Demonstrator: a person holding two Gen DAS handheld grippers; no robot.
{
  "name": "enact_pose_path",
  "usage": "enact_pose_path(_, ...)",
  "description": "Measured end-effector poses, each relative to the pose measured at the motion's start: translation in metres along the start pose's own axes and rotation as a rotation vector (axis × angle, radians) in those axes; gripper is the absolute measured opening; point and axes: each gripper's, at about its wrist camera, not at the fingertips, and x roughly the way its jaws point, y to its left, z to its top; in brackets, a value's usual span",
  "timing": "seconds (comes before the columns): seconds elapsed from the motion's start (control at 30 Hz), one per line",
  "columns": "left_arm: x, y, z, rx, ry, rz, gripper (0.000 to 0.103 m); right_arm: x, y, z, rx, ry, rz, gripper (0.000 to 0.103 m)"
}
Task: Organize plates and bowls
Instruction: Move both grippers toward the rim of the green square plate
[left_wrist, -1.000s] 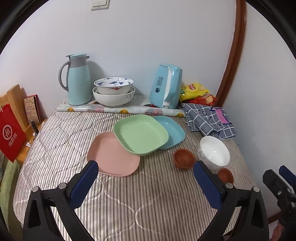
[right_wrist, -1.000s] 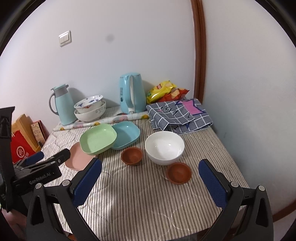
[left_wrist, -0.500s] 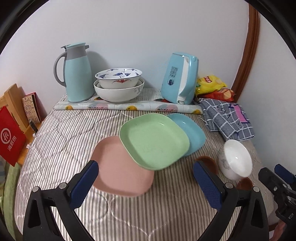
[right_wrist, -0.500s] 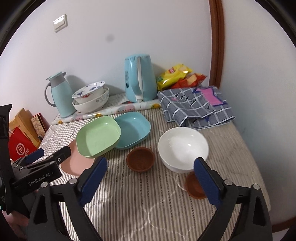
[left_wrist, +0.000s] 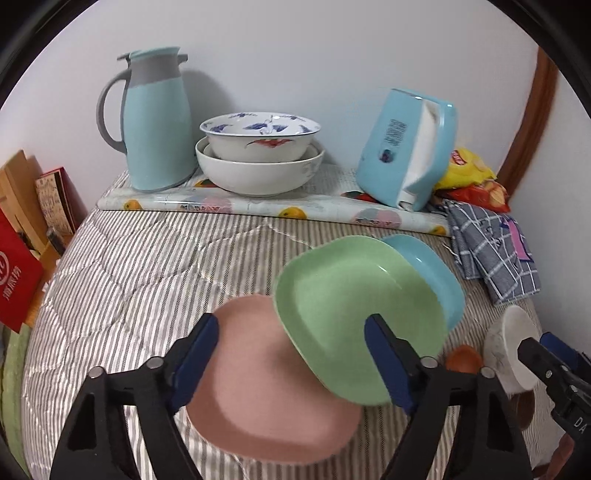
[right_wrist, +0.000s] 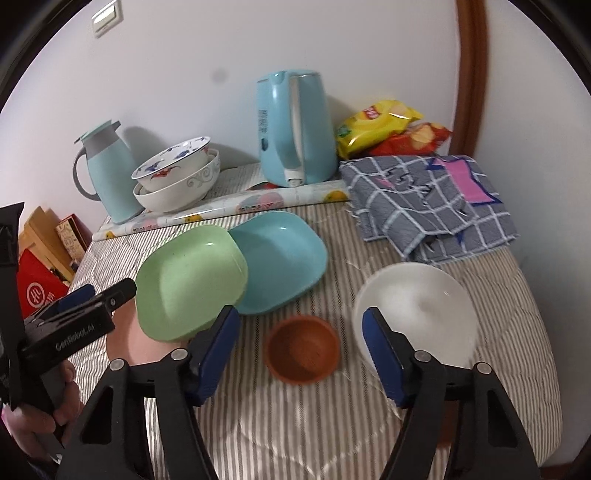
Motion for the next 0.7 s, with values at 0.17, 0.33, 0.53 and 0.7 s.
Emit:
enact_pose_path(0.17, 0.018, 0.007, 0.012, -0.002, -0.002, -0.009, 0.072, 0.023, 0.013, 0.009, -0.011, 0.034, 0.024, 0.058)
enact_pose_path(0.33, 0.04, 0.005, 0.021, -0.003, 0.015, -0.041, 0.065, 0.044, 0.022, 0.014, -0.023, 0.064, 0.045, 0.05)
enact_pose_path(0.53, 0.061, -0.004, 0.028, 0.031, 0.038, -0.052, 0.053, 0.062, 0.026, 0.017, -0.012, 0.101, 0.077, 0.044)
enact_pose_path(0.7, 0.073, -0.005, 0.029, 0.025, 0.054, -0.071, 0.044, 0.071, 0.029, 0.018, -0.009, 0.123, 0.086, 0.043)
